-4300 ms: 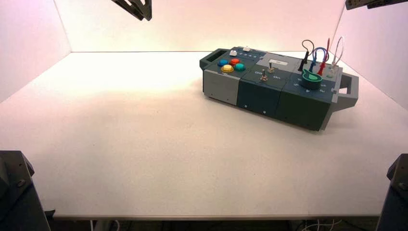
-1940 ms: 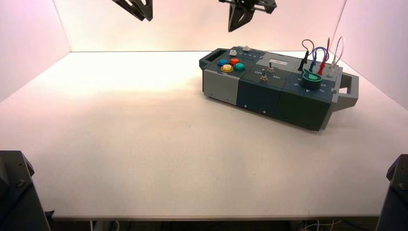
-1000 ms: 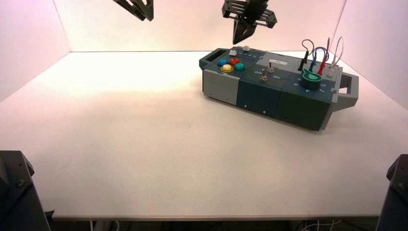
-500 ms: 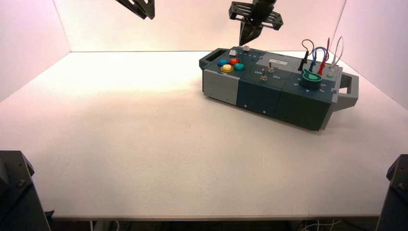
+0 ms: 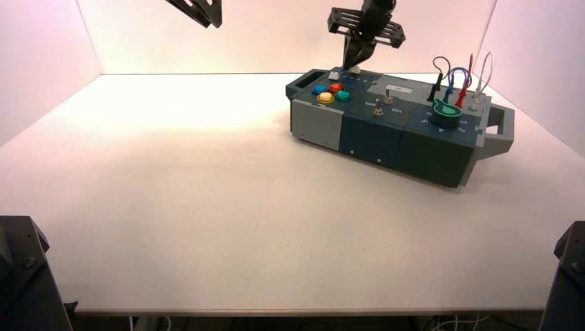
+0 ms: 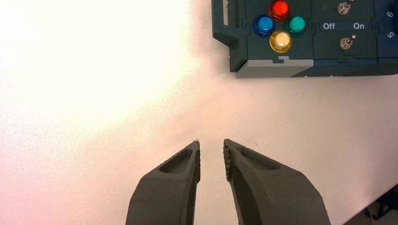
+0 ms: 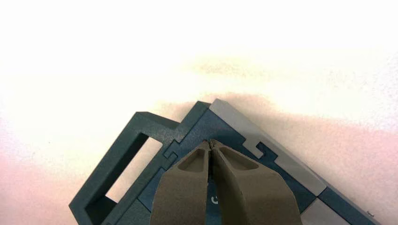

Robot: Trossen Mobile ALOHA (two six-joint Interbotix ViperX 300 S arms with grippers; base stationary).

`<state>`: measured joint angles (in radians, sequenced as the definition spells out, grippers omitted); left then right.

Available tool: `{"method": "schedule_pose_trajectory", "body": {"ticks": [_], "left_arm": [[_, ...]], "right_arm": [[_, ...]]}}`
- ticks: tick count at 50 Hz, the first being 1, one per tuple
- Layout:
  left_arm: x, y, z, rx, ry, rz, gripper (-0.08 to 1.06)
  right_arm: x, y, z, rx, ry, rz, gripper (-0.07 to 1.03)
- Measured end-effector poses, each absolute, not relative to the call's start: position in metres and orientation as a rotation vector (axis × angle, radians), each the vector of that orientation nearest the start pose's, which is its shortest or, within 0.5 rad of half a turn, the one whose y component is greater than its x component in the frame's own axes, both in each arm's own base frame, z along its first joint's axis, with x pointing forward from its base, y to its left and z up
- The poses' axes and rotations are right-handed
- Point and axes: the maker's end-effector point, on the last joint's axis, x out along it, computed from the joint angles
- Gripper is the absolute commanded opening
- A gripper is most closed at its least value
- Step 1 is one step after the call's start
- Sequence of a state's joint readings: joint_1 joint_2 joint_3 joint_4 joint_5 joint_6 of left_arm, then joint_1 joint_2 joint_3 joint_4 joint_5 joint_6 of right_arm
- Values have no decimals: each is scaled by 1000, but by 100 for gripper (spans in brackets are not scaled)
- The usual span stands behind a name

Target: Move the top slider to position 4.

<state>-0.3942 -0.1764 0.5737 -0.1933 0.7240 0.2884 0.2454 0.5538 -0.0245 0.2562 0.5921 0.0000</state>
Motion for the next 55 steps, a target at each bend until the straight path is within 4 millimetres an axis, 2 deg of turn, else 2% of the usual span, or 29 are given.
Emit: {"method": "schedule_pose_trajectory", "body": {"ticks": [55], "left_arm": [[322,-161,158,280,1087,-554,30]], "right_arm": [[511,150,39,141,1162,212,-2]]}}
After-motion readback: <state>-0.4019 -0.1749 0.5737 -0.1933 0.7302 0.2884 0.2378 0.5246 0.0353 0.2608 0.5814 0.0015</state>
